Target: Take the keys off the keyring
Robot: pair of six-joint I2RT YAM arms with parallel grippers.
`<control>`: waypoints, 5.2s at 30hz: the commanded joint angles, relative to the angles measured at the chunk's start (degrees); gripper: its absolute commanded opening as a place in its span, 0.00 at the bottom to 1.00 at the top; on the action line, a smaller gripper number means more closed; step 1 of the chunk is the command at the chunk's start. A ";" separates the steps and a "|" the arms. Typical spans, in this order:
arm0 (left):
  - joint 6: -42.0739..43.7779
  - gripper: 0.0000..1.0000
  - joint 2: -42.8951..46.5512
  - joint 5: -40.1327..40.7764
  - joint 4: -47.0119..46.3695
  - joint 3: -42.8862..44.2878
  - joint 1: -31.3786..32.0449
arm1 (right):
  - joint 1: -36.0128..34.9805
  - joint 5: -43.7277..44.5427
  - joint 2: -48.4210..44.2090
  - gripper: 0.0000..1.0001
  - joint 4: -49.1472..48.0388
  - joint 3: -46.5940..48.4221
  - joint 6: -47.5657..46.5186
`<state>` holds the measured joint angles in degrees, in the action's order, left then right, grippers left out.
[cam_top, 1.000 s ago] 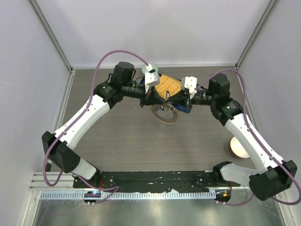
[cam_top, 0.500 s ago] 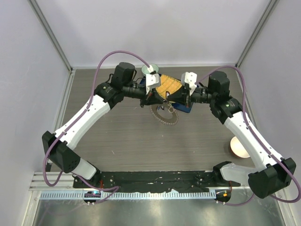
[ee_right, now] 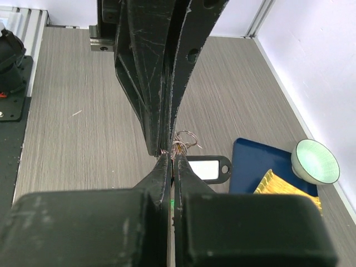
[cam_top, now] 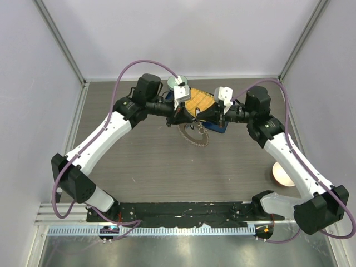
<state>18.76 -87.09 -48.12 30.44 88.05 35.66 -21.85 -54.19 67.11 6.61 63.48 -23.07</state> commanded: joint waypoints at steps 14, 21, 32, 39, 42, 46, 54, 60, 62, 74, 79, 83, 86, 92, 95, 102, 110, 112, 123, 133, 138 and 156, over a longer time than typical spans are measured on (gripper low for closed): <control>-17.35 0.00 -0.01 -6.20 -12.32 -1.91 1.78 | -13.83 18.41 -4.01 0.01 6.48 2.17 -19.73; -27.63 0.00 3.06 -3.47 -23.38 -7.45 1.87 | -18.14 26.67 -5.59 0.01 3.67 -0.99 -20.70; -19.91 0.47 8.86 -2.77 -12.34 -10.71 0.12 | -18.85 25.99 -6.56 0.01 5.51 -1.88 -30.18; -15.08 0.48 13.52 -10.24 -3.81 -10.62 -4.72 | -18.76 24.76 -4.62 0.01 9.21 2.25 -34.40; -13.84 0.47 15.45 -8.84 -2.57 -11.06 -6.12 | -18.76 24.31 -4.88 0.01 9.73 3.22 -35.20; -9.82 0.45 17.83 -5.59 -1.96 -11.76 -7.09 | -18.50 22.39 -4.80 0.01 12.46 5.50 -36.87; 1.70 0.43 20.82 -2.68 -7.14 -13.70 -7.10 | -18.15 13.95 -4.71 0.01 16.41 9.55 -37.75; 10.75 0.42 17.75 -8.39 0.84 -8.96 -7.10 | -18.06 7.79 -4.88 0.01 20.63 12.54 -37.93; 11.55 0.42 16.52 -11.02 5.83 -6.41 -7.01 | -18.06 9.18 -4.71 0.01 20.55 13.15 -36.79; -9.00 0.50 31.18 -3.58 -28.23 -28.46 -4.73 | -18.14 12.35 -6.91 0.01 10.18 9.38 -25.27; -10.50 0.49 31.89 9.08 -32.43 -30.30 0.37 | -18.06 12.27 -6.82 0.01 8.60 8.68 -24.04; -11.29 0.46 30.75 9.88 -34.30 -30.92 1.87 | -18.06 12.18 -6.64 0.01 7.01 8.50 -22.20; -12.17 0.45 30.40 10.85 -35.88 -31.36 2.05 | -18.14 12.27 -6.64 0.01 6.84 8.76 -21.75; -12.17 0.45 30.05 12.52 -37.55 -31.62 2.05 | -18.14 12.45 -6.91 0.01 7.36 8.68 -21.40; -12.00 0.43 29.52 12.09 -37.03 -31.62 2.05 | -18.14 12.53 -7.17 0.01 7.36 8.32 -21.31; -10.95 0.40 28.73 8.66 -34.22 -31.10 2.04 | -18.14 13.06 -7.43 0.01 7.36 8.32 -21.31; -10.50 0.38 29.35 8.48 -33.16 -31.89 1.96 | -18.14 13.24 -7.79 0.01 7.19 7.88 -21.14; -11.03 0.36 29.00 8.13 -33.60 -31.89 1.96 | -18.14 13.06 -7.87 0.01 7.01 7.71 -20.79; -6.91 0.00 28.82 4.36 -27.22 -29.61 2.04 | -18.06 13.32 -9.10 0.01 7.88 6.92 -22.18; -3.29 0.00 24.60 -6.10 -14.26 -20.64 2.04 | -18.23 12.54 -7.17 0.01 19.47 12.18 -33.52; -2.77 0.00 22.50 -10.15 -10.24 -16.96 1.96 | -18.76 13.32 -5.50 0.01 23.44 14.30 -37.22; -4.70 0.00 17.66 -17.27 -9.16 -13.17 1.96 | -21.57 14.82 -2.34 0.01 22.13 16.41 -43.11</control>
<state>16.56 -68.95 -57.80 23.42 72.31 36.45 -42.72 -41.34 64.29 37.04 78.96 -63.09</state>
